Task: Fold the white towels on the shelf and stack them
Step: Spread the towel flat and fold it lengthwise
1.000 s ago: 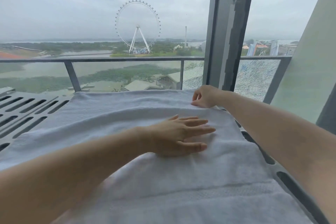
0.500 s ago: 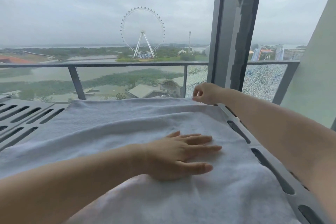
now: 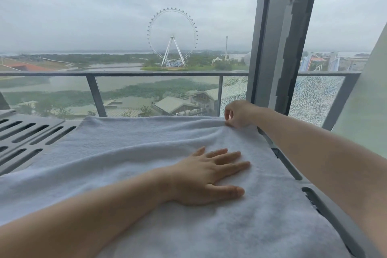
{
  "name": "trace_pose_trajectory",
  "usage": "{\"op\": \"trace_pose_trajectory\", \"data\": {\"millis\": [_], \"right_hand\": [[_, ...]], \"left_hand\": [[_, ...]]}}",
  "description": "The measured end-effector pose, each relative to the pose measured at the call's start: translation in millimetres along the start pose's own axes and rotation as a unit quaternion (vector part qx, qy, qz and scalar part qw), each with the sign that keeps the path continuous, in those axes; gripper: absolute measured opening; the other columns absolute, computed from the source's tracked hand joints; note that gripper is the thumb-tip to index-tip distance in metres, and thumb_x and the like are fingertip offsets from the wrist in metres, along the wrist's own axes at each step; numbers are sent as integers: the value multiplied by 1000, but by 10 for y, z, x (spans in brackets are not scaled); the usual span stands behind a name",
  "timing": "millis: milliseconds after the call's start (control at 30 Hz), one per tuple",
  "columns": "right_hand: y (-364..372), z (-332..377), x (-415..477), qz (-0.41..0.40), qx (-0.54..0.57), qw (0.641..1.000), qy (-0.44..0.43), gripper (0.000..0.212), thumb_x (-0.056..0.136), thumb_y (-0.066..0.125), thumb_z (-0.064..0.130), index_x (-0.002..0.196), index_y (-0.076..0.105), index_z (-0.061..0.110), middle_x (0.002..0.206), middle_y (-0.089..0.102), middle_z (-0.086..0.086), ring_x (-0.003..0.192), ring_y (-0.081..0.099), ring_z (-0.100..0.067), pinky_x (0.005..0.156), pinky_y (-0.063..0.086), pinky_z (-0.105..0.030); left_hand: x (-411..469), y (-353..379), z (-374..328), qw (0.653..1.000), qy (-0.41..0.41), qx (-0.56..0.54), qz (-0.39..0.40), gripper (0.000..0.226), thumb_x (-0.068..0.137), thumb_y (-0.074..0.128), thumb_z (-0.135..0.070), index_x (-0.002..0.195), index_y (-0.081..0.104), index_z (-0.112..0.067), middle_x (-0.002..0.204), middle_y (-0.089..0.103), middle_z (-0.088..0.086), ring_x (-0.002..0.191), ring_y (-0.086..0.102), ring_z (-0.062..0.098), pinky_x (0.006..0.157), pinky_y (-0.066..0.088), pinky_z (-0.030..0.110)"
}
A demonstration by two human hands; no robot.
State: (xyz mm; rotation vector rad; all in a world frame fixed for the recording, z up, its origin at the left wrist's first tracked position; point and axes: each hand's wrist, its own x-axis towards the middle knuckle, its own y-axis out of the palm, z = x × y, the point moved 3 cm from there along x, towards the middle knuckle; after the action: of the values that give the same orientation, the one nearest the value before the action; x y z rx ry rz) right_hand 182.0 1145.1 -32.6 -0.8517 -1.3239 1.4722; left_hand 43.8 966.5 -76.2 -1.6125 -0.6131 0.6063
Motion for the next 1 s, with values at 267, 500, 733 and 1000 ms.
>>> {"op": "trace_pose_trajectory", "data": {"millis": [267, 500, 733, 1000], "right_hand": [[324, 362, 28, -77, 109, 981, -141, 8, 88, 55, 28, 94, 60, 27, 98, 55, 6, 91, 52, -17, 78, 42, -29], [258, 372, 13, -123, 65, 983, -123, 17, 87, 59, 25, 103, 62, 21, 107, 60, 2, 92, 53, -15, 79, 40, -27], [193, 1134, -47, -52, 71, 972, -219, 17, 86, 61, 28, 101, 66, 20, 95, 62, 4, 88, 54, -13, 77, 42, -27], [444, 1861, 100, 5, 60, 978, -201, 24, 87, 58, 38, 104, 65, 24, 93, 60, 2, 82, 53, -15, 70, 39, -26]], "left_hand": [[-6, -1, -33, 1000, -4, 7, -6, 60, 93, 30, -57, 145, 4, -43, 156, -3, -14, 142, -7, 4, 115, -9, 43], [-79, -58, -36, 1000, -23, -18, -7, 56, 94, 26, -56, 145, 9, -42, 156, 0, -13, 141, -7, 2, 114, -9, 50], [-777, -177, 362, 997, -70, -15, 4, 57, 90, 23, -61, 143, 9, -47, 155, 0, -18, 139, -10, -5, 116, -7, 42], [-1485, -127, 641, 997, -69, -7, -23, 57, 92, 31, -58, 143, 10, -47, 155, 9, -16, 139, -3, -5, 110, -7, 15]]}}
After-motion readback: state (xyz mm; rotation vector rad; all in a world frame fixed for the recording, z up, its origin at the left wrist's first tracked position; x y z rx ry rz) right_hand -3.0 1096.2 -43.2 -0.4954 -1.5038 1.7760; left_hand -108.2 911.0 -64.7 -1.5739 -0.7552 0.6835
